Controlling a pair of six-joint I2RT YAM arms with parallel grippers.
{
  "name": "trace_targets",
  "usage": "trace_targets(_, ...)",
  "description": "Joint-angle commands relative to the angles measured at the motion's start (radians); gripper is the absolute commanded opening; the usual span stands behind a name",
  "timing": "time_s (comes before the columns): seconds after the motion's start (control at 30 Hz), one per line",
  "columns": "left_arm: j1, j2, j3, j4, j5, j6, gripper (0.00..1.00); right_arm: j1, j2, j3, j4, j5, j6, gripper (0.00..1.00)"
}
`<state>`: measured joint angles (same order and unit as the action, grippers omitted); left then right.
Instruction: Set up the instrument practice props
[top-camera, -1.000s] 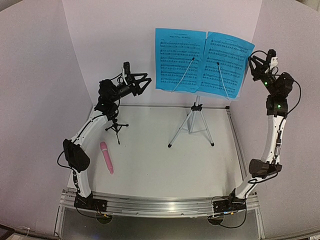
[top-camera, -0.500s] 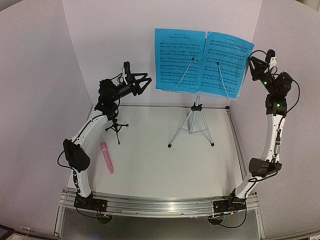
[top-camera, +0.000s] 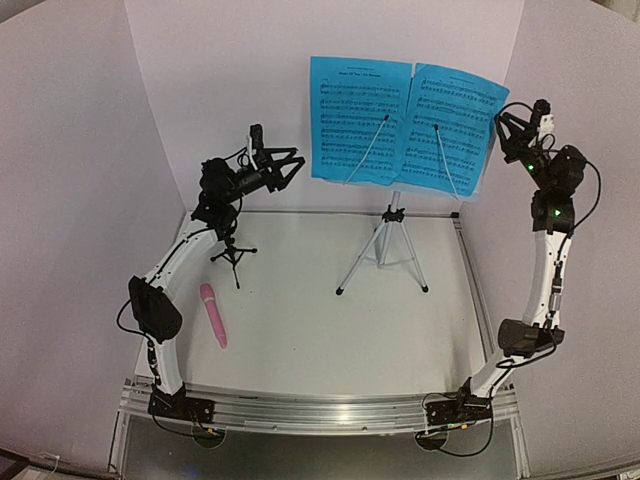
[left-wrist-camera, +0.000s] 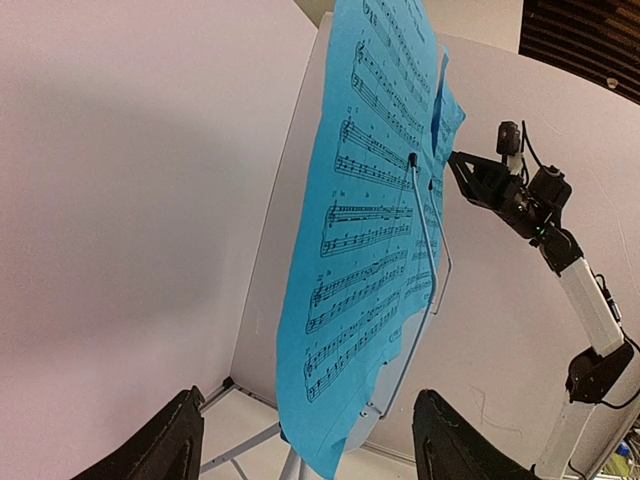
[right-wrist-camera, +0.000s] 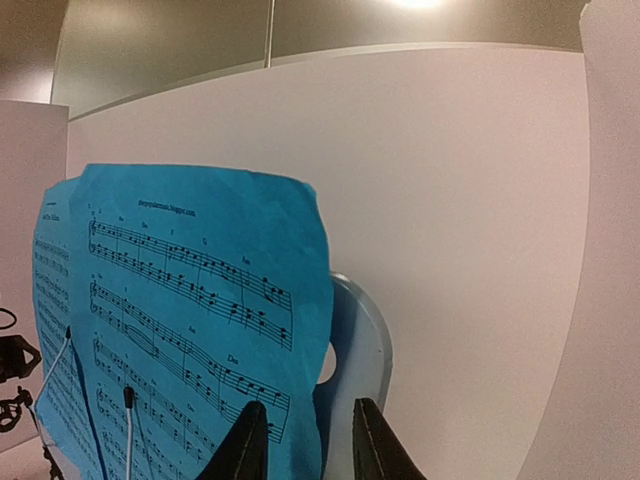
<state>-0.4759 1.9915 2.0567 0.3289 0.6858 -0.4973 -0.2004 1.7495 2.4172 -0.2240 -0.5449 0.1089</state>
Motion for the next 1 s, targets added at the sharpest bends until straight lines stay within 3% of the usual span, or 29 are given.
trace_targets(0.0,0.003,-0.001,0.054,-0.003,0.021,-0.003,0.72,0.011,-0.031,-0.01,0.046,-0.037,0.001,0.27)
trace_targets(0.43,0.003,0.0,0.053,-0.005,0.016,0.002,0.72,0.022,-0.007,-0.025,0.072,-0.026,0.025,0.23)
trace_targets(0.97,0.003,0.003,0.057,0.0,0.013,0.002,0.73,0.021,-0.007,-0.034,0.069,-0.006,0.022,0.0)
